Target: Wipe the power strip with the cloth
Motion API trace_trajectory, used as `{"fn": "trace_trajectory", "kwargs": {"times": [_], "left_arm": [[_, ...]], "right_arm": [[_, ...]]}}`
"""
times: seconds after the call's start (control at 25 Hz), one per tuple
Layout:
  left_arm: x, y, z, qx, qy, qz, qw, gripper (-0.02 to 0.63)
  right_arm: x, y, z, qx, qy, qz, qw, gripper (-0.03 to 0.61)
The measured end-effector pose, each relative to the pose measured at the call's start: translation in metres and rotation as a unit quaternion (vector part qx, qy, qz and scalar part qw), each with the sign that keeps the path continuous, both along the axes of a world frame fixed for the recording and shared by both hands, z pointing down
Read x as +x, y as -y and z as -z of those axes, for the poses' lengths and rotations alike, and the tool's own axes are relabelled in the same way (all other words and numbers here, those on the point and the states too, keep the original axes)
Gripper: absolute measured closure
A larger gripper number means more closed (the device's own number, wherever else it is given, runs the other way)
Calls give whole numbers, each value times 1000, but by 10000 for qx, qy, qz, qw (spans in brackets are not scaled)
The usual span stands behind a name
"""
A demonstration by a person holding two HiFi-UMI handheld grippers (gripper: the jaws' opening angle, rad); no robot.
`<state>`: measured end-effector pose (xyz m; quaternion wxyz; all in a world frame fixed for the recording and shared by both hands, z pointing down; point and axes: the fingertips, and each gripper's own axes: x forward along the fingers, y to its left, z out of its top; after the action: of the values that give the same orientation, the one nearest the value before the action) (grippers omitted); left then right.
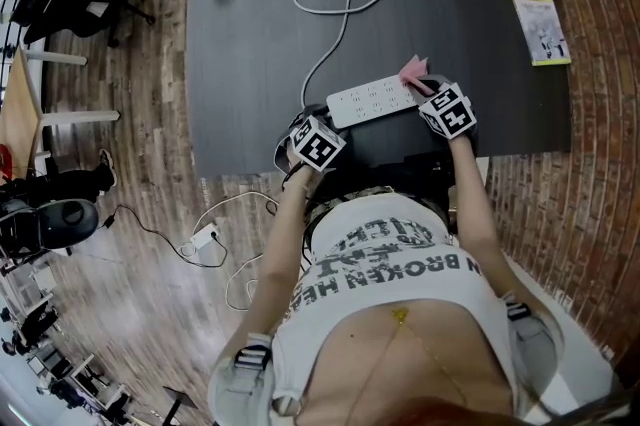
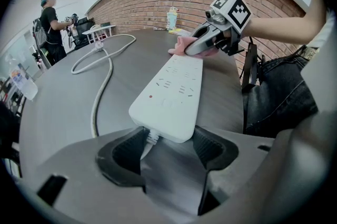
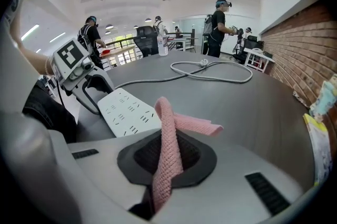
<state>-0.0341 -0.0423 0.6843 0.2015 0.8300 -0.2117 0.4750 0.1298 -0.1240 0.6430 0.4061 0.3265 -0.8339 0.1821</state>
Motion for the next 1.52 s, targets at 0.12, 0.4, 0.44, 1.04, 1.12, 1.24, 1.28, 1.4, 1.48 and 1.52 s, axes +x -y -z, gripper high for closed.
{"fn": "trace_trajectory", "kwargs": {"times": [0.12, 0.4, 0.44, 1.04, 1.12, 1.24, 1.28, 1.4, 1.48, 1.52], "left_arm": [[1, 0, 0, -2, -8, 10, 10000, 339], [1, 0, 1, -13, 17, 6, 10000, 339], [1, 1, 1, -14, 17, 6, 10000, 339], [-2, 2, -2, 38, 64, 46, 10000, 339], [-3, 2, -2, 37, 59, 43, 10000, 339], [-3, 2, -2, 35, 53, 38, 10000, 339], [-4, 2, -2, 32, 57, 38, 10000, 339], [-5, 1, -2, 43, 61, 35, 10000, 339], [-6, 2, -2, 50, 58, 37, 10000, 339], [-6, 2, -2, 53, 56, 40, 10000, 339]], "right_arm": [[-5, -2, 3, -39, -58, 102, 9999, 561], [-83, -32, 31, 215, 499, 1521, 9869, 561], [-96, -38, 33, 181, 582, 1743, 9828, 561], [-191, -91, 4, -403, 226, 3382, 9399, 561], [-193, -90, 3, -436, 258, 3324, 9418, 561], [-194, -90, 3, -414, 277, 3238, 9448, 561], [-195, -90, 3, -364, 241, 3234, 9453, 561], [-196, -91, 3, -282, 162, 3157, 9483, 561], [-196, -90, 3, -256, 173, 3107, 9500, 561], [-196, -90, 3, -244, 180, 3095, 9504, 561]]}}
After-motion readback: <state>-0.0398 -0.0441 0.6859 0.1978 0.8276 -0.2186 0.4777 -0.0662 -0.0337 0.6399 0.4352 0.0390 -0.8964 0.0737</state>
